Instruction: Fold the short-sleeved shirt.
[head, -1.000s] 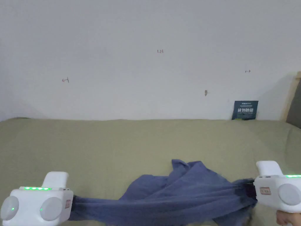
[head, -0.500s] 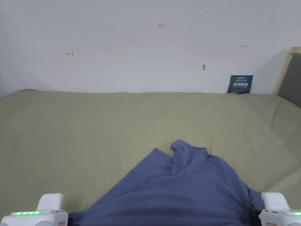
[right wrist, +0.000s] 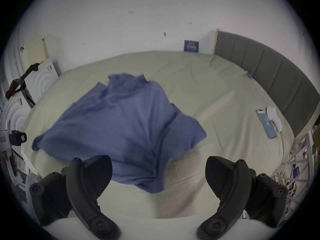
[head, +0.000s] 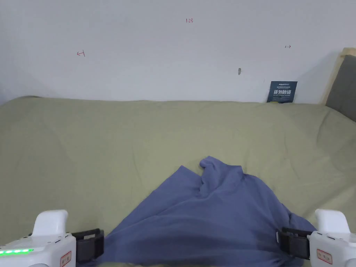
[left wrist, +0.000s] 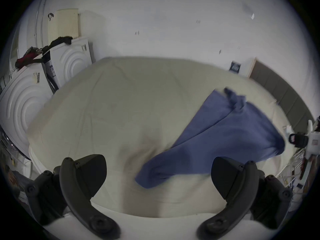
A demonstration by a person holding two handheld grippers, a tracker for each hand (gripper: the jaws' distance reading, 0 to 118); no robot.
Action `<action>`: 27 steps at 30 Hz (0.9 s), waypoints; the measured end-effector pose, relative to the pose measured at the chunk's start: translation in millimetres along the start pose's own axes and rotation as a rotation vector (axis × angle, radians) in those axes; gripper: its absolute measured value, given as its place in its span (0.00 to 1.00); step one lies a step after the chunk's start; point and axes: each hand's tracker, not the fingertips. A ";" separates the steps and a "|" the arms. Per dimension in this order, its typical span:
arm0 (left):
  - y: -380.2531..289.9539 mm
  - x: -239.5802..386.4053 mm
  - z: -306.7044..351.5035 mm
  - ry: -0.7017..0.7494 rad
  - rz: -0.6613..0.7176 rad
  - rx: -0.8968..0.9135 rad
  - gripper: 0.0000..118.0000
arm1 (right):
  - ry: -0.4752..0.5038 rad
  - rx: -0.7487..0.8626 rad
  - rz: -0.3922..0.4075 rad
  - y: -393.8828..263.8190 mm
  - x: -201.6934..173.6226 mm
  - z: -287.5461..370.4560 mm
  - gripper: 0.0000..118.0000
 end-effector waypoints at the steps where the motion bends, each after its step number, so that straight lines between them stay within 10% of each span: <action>1: 1.6 8.4 15.6 -0.017 -0.008 0.038 1.00 | 0.006 0.035 -0.013 0.7 -7.8 12.7 0.94; 4: 3.5 26.9 58.2 -0.056 -0.038 0.156 0.92 | 0.033 0.194 -0.036 -2.6 -35.9 53.7 0.70; 6: -2.3 41.8 82.0 -0.071 -0.080 0.209 0.25 | 0.056 0.278 -0.035 -8.7 -52.2 75.8 0.13; 7: -7.1 49.1 88.0 -0.044 -0.106 0.232 0.00 | 0.043 0.295 -0.016 -12.3 -64.6 82.4 0.03; 27: -24.5 -36.1 67.4 0.038 -0.002 0.020 0.00 | 0.101 0.281 0.072 -49.8 -115.9 83.7 0.02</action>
